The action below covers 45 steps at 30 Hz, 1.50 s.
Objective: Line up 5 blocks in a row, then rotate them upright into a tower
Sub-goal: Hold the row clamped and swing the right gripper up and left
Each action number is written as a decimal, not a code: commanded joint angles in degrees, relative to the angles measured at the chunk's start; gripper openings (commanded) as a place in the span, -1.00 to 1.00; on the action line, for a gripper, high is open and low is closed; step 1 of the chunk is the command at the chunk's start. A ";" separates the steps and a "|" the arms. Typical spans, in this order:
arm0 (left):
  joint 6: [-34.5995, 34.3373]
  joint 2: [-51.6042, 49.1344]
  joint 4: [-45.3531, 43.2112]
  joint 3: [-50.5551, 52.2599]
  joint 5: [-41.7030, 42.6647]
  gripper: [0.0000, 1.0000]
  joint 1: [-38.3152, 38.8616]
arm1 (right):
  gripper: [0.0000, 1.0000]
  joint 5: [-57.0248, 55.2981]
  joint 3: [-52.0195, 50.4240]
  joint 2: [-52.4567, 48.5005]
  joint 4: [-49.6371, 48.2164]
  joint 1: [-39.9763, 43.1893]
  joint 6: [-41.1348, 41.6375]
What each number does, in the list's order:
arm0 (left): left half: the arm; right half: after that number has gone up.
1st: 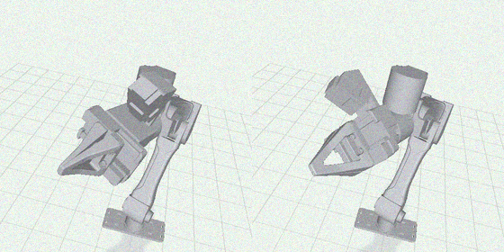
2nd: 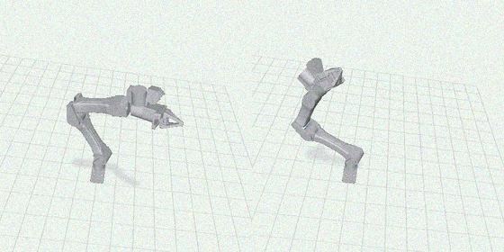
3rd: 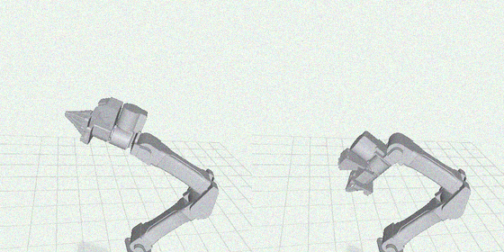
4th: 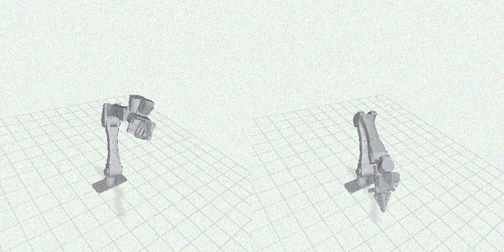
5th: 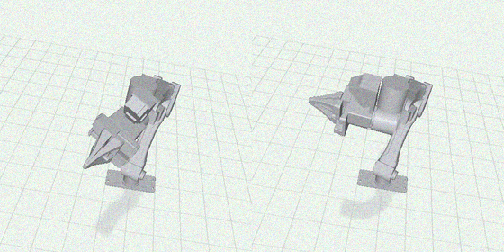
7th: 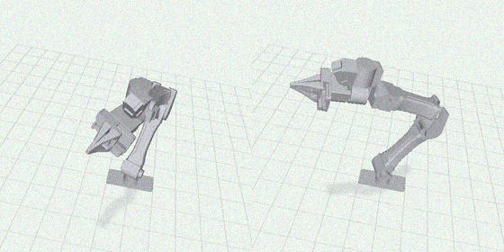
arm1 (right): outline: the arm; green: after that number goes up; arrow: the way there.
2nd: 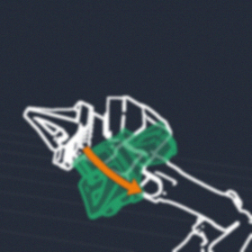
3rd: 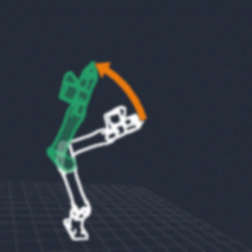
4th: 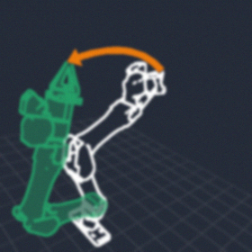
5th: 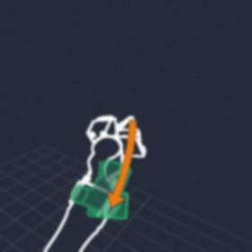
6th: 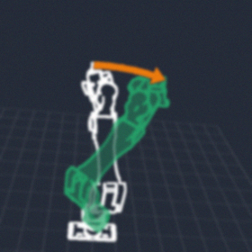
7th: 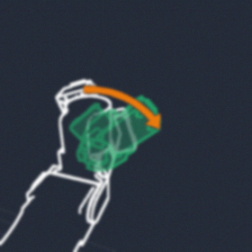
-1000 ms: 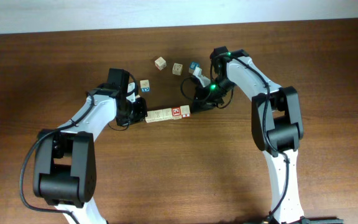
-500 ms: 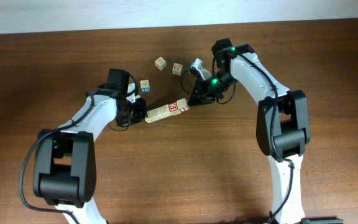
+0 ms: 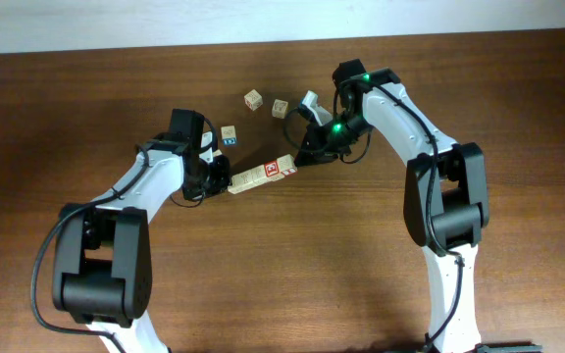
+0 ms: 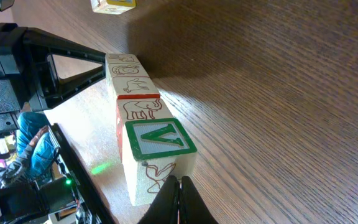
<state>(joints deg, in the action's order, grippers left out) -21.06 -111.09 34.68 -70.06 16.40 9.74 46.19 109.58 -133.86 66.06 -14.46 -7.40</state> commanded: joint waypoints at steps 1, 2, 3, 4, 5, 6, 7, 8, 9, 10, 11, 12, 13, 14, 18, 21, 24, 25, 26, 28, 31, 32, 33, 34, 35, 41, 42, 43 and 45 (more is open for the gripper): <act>-0.74 1.40 -0.76 -0.15 5.40 -1.00 1.09 | -0.91 4.20 -0.17 1.79 -0.33 -3.61 0.39; -0.74 1.40 -0.76 -0.15 5.31 -1.00 1.09 | -0.91 4.20 -0.17 1.79 -0.33 -3.61 0.61; -0.74 1.40 -0.76 -0.15 5.25 -1.00 1.09 | -0.91 4.20 -0.17 1.79 -0.33 -3.61 0.79; -0.74 1.40 -0.76 -0.15 5.25 -1.00 1.09 | -0.91 4.20 -0.17 1.79 -0.33 -3.61 0.79; -0.74 1.40 -0.76 -0.15 5.25 -1.00 1.09 | -0.90 4.20 -0.17 1.79 -0.33 -3.61 0.81; -0.74 1.40 -0.76 -0.15 5.25 -1.00 1.09 | -0.91 4.20 -0.17 1.79 -0.33 -3.65 0.81; -0.74 1.40 -0.76 -0.15 5.25 -1.00 1.09 | -0.91 4.20 -0.17 1.79 -0.33 -3.72 0.81; -0.74 1.40 -0.76 -0.15 5.25 -1.00 1.09 | -0.91 4.20 -0.15 1.79 -0.33 -3.93 0.81; -0.74 1.40 -0.76 -0.15 5.25 -1.00 1.09 | -0.91 4.20 -0.07 1.84 -0.33 -4.28 0.83; -0.74 1.40 -0.76 -0.15 5.25 -1.00 1.09 | -0.91 4.17 0.17 1.84 -0.33 -4.68 1.03; -0.74 1.40 -0.76 -0.15 5.25 -1.00 1.09 | -0.91 4.17 0.37 1.84 -0.33 -4.96 1.20; -0.74 1.40 -0.76 -0.15 5.25 -1.00 1.09 | -0.91 4.11 0.55 1.84 -0.35 -5.16 1.46; -0.74 1.40 -0.76 -0.15 5.25 -1.00 1.09 | -0.91 4.00 0.83 1.84 -0.35 -5.42 1.68; -0.74 1.40 -0.76 -0.15 5.25 -1.00 1.09 | -0.91 3.13 1.29 1.84 -0.33 -5.79 2.01; -0.74 1.40 -0.74 -0.15 5.25 -1.00 1.09 | -0.91 2.67 2.36 1.84 -0.17 -6.56 2.80; -0.74 1.40 -0.63 -0.15 5.25 -1.00 1.09 | -0.91 1.73 3.10 1.84 -0.15 -7.30 3.43; -0.74 1.40 -0.57 -0.15 5.22 -1.00 1.09 | -0.91 1.14 3.39 1.84 -0.13 -8.02 3.82; -0.74 1.40 -0.57 -0.15 5.22 -1.00 1.09 | -0.91 1.11 3.39 1.84 -0.11 -8.13 3.85; -0.74 1.40 -0.57 -0.15 5.22 -1.00 1.09 | -0.91 1.11 3.39 1.84 -0.11 -8.22 3.85; -0.74 1.40 -0.57 -0.15 5.22 -1.00 1.09 | -0.91 0.37 3.39 1.84 -0.13 -8.35 4.79; -0.74 1.40 -0.57 -0.15 5.22 -1.00 1.09 | -0.91 -0.79 3.91 1.84 -0.04 -8.83 5.18; -0.74 1.40 -0.57 -0.15 5.22 -1.00 1.09 | -0.91 -0.81 4.02 1.84 -0.07 -8.94 5.55; -0.74 1.40 -0.57 -0.15 5.22 -1.00 1.09 | -0.91 -0.83 4.02 1.86 -0.17 -9.09 5.88; -0.74 1.40 -0.55 -0.15 5.22 -1.00 1.09 | -0.91 -1.01 4.02 1.86 -0.26 -9.18 5.99; -0.74 1.40 -0.55 -0.15 5.22 -1.00 1.09 | -0.91 -1.25 4.02 1.88 -0.28 -9.31 6.01; -0.74 1.40 -0.33 -0.15 5.22 -1.00 1.09 | -0.91 -2.10 4.31 1.97 -0.33 -10.29 6.43; -0.74 1.40 -0.13 -0.15 5.22 -1.00 1.09 | -0.91 -2.10 4.44 1.97 -0.33 -10.43 6.45; -0.74 1.40 0.07 -0.15 5.20 -1.00 1.09 | -0.91 -2.10 4.59 1.97 -0.31 -10.60 6.45; -0.74 1.40 0.33 -0.15 5.20 -1.00 1.09 | -0.91 -2.10 4.90 1.97 -0.33 -10.97 6.86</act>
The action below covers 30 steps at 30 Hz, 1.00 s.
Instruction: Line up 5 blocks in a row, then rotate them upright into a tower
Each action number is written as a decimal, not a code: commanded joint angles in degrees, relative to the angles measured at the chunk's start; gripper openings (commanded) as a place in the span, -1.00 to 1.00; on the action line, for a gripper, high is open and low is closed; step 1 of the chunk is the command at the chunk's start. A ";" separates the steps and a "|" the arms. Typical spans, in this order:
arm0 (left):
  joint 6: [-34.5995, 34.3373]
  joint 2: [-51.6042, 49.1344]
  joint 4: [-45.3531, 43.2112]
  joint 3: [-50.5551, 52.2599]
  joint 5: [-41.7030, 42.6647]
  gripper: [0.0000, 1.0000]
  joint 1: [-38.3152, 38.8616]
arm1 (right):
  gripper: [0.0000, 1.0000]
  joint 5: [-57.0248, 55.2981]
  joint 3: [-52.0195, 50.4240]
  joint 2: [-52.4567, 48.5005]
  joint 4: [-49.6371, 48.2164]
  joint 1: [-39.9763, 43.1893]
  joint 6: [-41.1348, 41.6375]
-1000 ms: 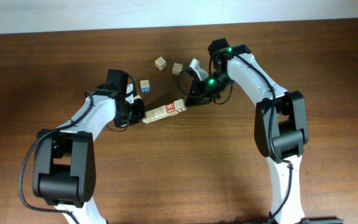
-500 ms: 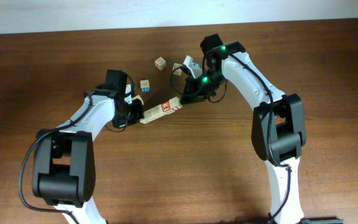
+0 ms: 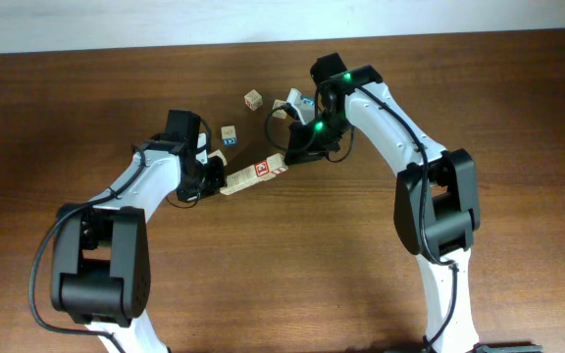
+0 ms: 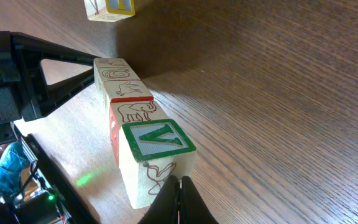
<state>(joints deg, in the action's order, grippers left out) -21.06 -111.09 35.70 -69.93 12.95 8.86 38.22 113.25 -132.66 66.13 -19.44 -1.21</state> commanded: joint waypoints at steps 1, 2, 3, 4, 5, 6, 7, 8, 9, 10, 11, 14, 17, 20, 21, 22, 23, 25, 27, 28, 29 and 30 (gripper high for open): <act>-0.74 1.40 -0.55 -0.28 8.66 -1.00 1.97 | -0.91 5.88 1.22 0.76 -0.42 -6.12 0.68; -0.74 1.40 -0.52 -0.26 8.66 -1.00 1.97 | -0.91 5.88 1.31 0.79 -0.39 -6.23 0.68; -0.72 1.40 -0.50 -0.26 8.66 -1.00 1.97 | -0.91 5.88 1.33 0.79 -0.39 -6.45 0.68; -0.74 1.40 -0.52 -0.26 8.66 -1.00 1.97 | -0.91 5.88 1.40 0.79 -0.39 -6.78 0.70; -0.74 1.40 -0.50 -0.28 8.66 -1.00 1.97 | -0.91 5.90 1.49 0.79 -0.39 -6.91 0.76; -0.74 1.40 -0.52 -0.28 8.66 -1.00 1.97 | -0.91 5.88 1.62 0.79 -0.39 -7.08 0.92; -0.74 1.40 -0.50 -0.28 8.66 -1.00 1.97 | -0.91 5.88 1.81 0.79 -0.35 -7.17 0.92; -0.74 1.40 -0.50 -0.28 8.66 -1.00 1.97 | -0.91 5.88 2.01 0.79 -0.31 -7.28 1.01; -0.74 1.40 -0.50 -0.28 8.66 -1.00 1.97 | -0.91 5.86 2.32 0.81 -0.20 -7.41 1.31; -0.72 1.40 -0.50 -0.28 8.66 -1.00 1.97 | -0.91 5.84 2.69 0.81 0.00 -7.56 1.31; -0.72 1.40 -0.50 -0.28 8.66 -1.00 1.97 | -0.91 5.66 3.06 0.81 0.22 -7.69 1.31; -0.72 1.40 -0.52 -0.28 8.66 -1.00 1.97 | -0.91 4.57 3.85 0.81 0.61 -8.37 1.46; -0.72 1.40 -0.52 -0.28 8.66 -1.00 1.97 | -0.91 4.52 4.09 0.81 0.59 -8.85 1.53; -0.72 1.40 -0.50 -0.28 8.66 -1.00 1.97 | -0.91 4.33 4.07 0.81 0.63 -9.05 1.55; -0.72 1.40 -0.52 -0.28 8.66 -1.00 1.97 | -0.91 4.33 4.09 0.81 0.61 -9.11 1.64; -0.72 1.40 -0.52 -0.26 8.66 -1.00 1.97 | -0.91 4.31 4.09 0.81 0.61 -9.11 1.73; -0.72 1.40 -0.52 -0.28 8.66 -1.00 1.97 | -0.91 4.33 4.09 0.81 0.61 -9.11 1.73; -0.72 1.40 -0.52 -0.26 8.66 -1.00 1.97 | -0.91 4.35 4.09 0.81 0.61 -9.11 1.75; -0.72 1.40 -0.52 -0.28 8.66 -1.00 1.97 | -0.91 4.35 4.09 0.81 0.63 -9.16 1.75; -0.72 1.40 -0.52 -0.26 8.66 -1.00 1.97 | -0.91 4.35 4.09 0.81 0.63 -9.22 1.75; -0.72 1.40 -0.52 -0.28 8.66 -1.00 1.97 | -0.91 4.35 4.09 0.81 0.59 -9.42 1.75; -0.72 1.40 -0.52 -0.28 8.66 -1.00 1.97 | -0.91 4.35 4.09 0.81 0.55 -9.44 1.75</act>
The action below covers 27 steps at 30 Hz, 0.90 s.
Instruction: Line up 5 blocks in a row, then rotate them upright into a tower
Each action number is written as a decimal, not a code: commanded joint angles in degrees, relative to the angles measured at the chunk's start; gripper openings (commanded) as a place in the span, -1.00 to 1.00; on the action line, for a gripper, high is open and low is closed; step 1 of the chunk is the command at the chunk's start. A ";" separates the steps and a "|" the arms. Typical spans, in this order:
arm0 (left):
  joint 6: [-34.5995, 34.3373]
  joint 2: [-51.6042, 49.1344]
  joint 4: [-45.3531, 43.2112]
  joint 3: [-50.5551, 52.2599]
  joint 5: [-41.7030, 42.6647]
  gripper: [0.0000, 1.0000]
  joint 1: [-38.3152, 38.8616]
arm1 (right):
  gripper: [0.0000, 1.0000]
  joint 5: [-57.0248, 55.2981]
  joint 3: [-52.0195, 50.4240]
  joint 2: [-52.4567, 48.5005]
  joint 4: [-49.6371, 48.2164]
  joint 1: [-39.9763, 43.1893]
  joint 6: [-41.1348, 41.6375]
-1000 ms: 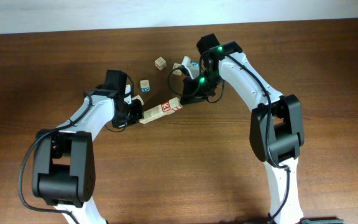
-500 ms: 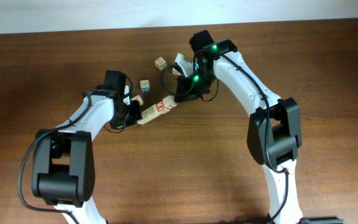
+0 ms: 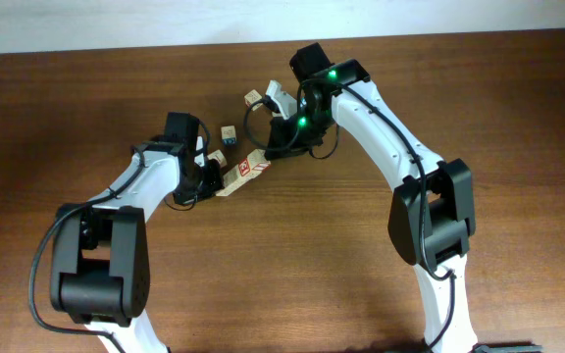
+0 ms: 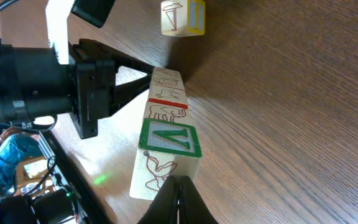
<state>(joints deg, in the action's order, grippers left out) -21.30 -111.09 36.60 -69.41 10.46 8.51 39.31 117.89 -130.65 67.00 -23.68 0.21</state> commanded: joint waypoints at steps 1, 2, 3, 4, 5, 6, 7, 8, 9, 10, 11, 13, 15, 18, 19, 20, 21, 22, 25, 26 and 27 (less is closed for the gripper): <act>-0.48 1.40 -1.42 -0.81 11.15 -1.00 2.32 | -0.91 3.26 -0.55 -1.20 -0.35 -5.25 0.35; -0.48 1.40 -1.42 -0.81 11.15 -1.00 2.32 | -0.91 3.28 -0.55 -1.20 -0.37 -5.31 0.35; -0.48 1.40 -1.42 -0.81 11.15 -1.00 2.32 | -0.91 3.23 -0.57 -1.20 -0.39 -5.35 0.70; -0.48 1.40 -1.42 -0.79 11.15 -1.00 2.32 | -0.91 3.26 -0.55 -1.20 -0.39 -5.38 0.74; -0.48 1.40 -1.42 -0.81 11.15 -1.00 2.32 | -0.91 3.23 -0.55 -1.20 -0.42 -5.57 0.74; -0.48 1.40 -1.42 -0.81 11.15 -1.00 2.32 | -0.91 3.23 -0.55 -1.20 -0.42 -5.68 0.74; -0.48 1.40 -1.42 -0.81 11.15 -1.00 2.32 | -0.91 3.21 -0.55 -1.20 -0.42 -5.88 0.74; -0.48 1.40 -1.42 -0.81 11.15 -1.00 2.32 | -0.91 3.04 -0.55 -1.20 -0.42 -5.97 0.79; -0.48 1.40 -1.40 -0.81 11.15 -1.00 2.32 | -0.91 3.04 -0.57 -1.20 -0.42 -5.99 0.79; -0.48 1.40 -1.40 -0.79 11.15 -1.00 2.32 | -0.91 3.04 -0.55 -1.20 -0.42 -6.01 0.98; -0.48 1.40 -1.40 -0.81 11.15 -1.00 2.32 | -0.91 3.04 -0.55 -1.20 -0.42 -6.03 0.98; -0.48 1.40 -1.40 -0.81 11.15 -1.00 2.32 | -0.91 2.99 -0.55 -1.20 -0.44 -6.16 1.29; -0.48 1.40 -1.40 -0.81 11.15 -1.00 2.32 | -0.90 2.62 -0.55 -1.20 -0.59 -6.36 1.55; -0.42 1.40 -1.40 -0.81 11.13 -1.00 2.32 | -0.91 2.16 -0.55 -1.20 -0.92 -6.69 2.03; -0.09 1.40 -1.40 -0.81 11.13 -1.00 2.32 | -0.91 2.16 -0.55 -1.20 -1.01 -6.71 2.03; -0.09 1.40 -1.38 -0.81 10.93 -1.00 2.32 | -0.91 2.16 -0.55 -1.20 -1.07 -6.71 2.03; -0.09 1.40 -1.38 -0.79 10.78 -1.00 2.32 | -0.91 2.16 -0.55 -1.20 -1.07 -6.69 2.05; -0.09 1.40 -1.36 -0.79 10.73 -1.00 2.32 | -0.91 2.16 -0.55 -1.20 -1.07 -6.69 2.03; -0.09 1.40 -1.31 -0.81 10.71 -1.00 2.32 | -0.91 2.16 -0.55 -1.20 -1.07 -6.69 2.05; -0.09 1.40 -1.22 -0.81 10.71 -1.00 2.32 | -0.91 2.16 -0.55 -1.20 -1.07 -6.69 2.05; -0.07 1.40 -1.16 -0.81 10.69 -1.00 2.32 | -0.91 2.16 -0.55 -1.20 -1.07 -6.69 2.05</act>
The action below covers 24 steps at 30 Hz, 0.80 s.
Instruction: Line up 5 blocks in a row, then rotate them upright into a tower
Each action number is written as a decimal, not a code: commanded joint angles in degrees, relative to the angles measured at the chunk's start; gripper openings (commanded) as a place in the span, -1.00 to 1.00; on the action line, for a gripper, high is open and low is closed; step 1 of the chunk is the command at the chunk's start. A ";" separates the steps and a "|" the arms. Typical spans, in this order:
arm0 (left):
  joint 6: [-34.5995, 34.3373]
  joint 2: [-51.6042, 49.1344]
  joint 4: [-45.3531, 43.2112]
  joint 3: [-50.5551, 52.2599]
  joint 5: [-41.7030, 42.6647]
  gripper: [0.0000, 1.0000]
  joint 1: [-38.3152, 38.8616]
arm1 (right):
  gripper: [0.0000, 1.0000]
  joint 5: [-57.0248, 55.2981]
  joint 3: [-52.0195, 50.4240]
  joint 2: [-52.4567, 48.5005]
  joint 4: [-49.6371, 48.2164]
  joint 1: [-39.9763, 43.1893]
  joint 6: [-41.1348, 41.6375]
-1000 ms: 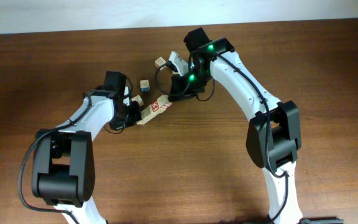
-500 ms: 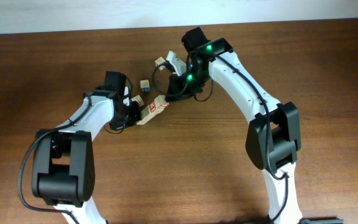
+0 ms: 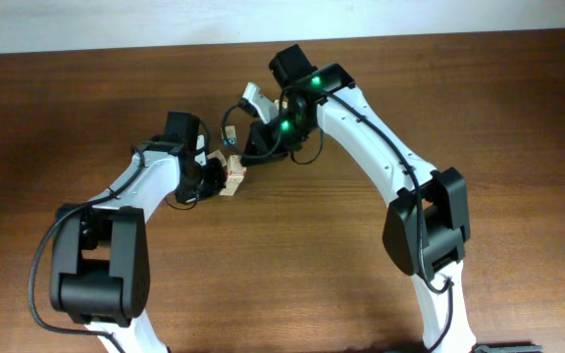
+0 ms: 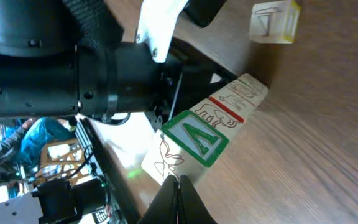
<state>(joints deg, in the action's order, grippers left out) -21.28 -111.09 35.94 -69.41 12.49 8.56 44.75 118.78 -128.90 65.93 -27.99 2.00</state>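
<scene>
A row of wooden picture blocks (image 3: 231, 176) lies on the table, steeply slanted and partly under my right arm. In the right wrist view its near block has a green-framed letter face (image 4: 196, 138), behind it an elephant block with a red edge (image 4: 224, 112), then another (image 4: 248, 91). My right gripper (image 4: 178, 184) is shut, its tips against the near end of the row (image 3: 248, 155). My left gripper (image 3: 214, 182) is shut and pressed to the far end; its black body (image 4: 73, 68) fills the view's left.
A loose block with a yellow side (image 4: 276, 22) lies just beyond the row's far end. A small blue-marked block (image 3: 233, 140) shows beside my right wrist in the overhead view. Other loose blocks are hidden under the right arm. The brown table (image 3: 518, 118) stretches to the right.
My right gripper has moved further up and left, and the row's near end has swung with it. The row stands steeper and closer to the left gripper, which has stayed in place.
At first the row lay nearly level between the two shut grippers, left at one end, right at the other. At each later moment the right end stood higher and further left, the left end staying put. Now the row is turned steeply.
</scene>
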 commanded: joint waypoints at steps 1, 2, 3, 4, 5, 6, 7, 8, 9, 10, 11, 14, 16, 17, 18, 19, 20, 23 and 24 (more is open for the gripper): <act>-0.07 1.40 -0.37 -0.81 8.39 -1.00 2.27 | -0.91 -3.28 -1.44 -2.95 0.00 -2.38 0.26; -0.07 1.40 -0.26 -0.81 7.96 -1.00 2.27 | -0.91 -3.26 -1.44 -2.95 0.00 -2.38 0.24; -0.07 1.40 -0.07 -0.81 7.58 -1.00 2.27 | -0.91 -3.26 -1.44 -2.95 0.00 -2.38 0.26; -0.07 1.40 0.13 -0.81 7.61 -1.00 2.27 | -0.91 -3.26 -1.44 -2.95 0.00 -2.38 0.24; -0.07 1.40 0.17 -0.81 7.61 -1.00 2.27 | -0.91 -3.26 -1.44 -2.95 0.00 -2.38 0.26; -0.09 1.40 0.17 -0.81 7.61 -1.00 2.27 | -0.91 -3.26 -1.44 -2.95 0.00 -2.38 0.26; -0.07 1.40 0.17 -0.79 7.58 -1.00 2.27 | -0.91 -3.26 -1.44 -2.95 0.00 -2.38 0.24; -0.07 1.40 0.17 -0.81 7.58 -1.00 2.27 | -0.91 -3.26 -1.44 -2.95 0.00 -2.38 0.24; -0.07 1.40 0.17 -0.81 7.58 -1.00 2.27 | -0.91 -3.26 -1.44 -2.95 0.00 -2.38 0.24; -0.07 1.40 0.17 -0.81 7.56 -1.00 2.25 | -0.91 -3.26 -1.44 -2.95 0.00 -2.38 0.24; -0.07 1.40 0.22 -0.81 7.30 -1.00 2.25 | -0.91 -3.26 -1.46 -2.95 0.00 -2.38 0.24; -0.09 1.40 0.81 -0.81 5.92 -1.00 2.12 | -0.92 -3.26 -1.44 -2.95 0.02 -2.38 0.26; -0.09 1.40 1.22 -0.81 5.42 -1.00 1.92 | -0.92 -3.26 -1.44 -2.95 0.00 -2.38 0.26; -0.09 1.40 1.46 -0.81 5.44 -1.00 1.66 | -0.92 -3.26 -1.44 -2.95 0.00 -2.38 0.26; -0.09 1.40 1.64 -0.79 5.44 -1.00 1.40 | -0.91 -3.26 -1.44 -2.95 0.00 -2.38 0.26; -0.11 1.40 1.77 -0.81 5.44 -1.00 1.18 | -0.91 -3.26 -1.44 -2.95 0.00 -2.38 0.26; -0.11 1.40 1.86 -0.81 5.44 -1.00 0.94 | -0.92 -3.26 -1.44 -2.95 0.00 -2.38 0.26; -0.13 1.40 2.27 -0.81 5.42 -1.00 -0.11 | -0.91 -3.26 -1.44 -2.95 0.00 -2.38 0.28; -0.13 1.40 2.32 -0.81 5.44 -1.00 -0.28 | -0.91 -3.28 -1.44 -2.95 -0.02 -2.38 0.42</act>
<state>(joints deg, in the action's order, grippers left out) -21.26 -111.09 38.22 -69.43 14.35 8.36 45.58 118.78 -128.88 65.87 -28.18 2.61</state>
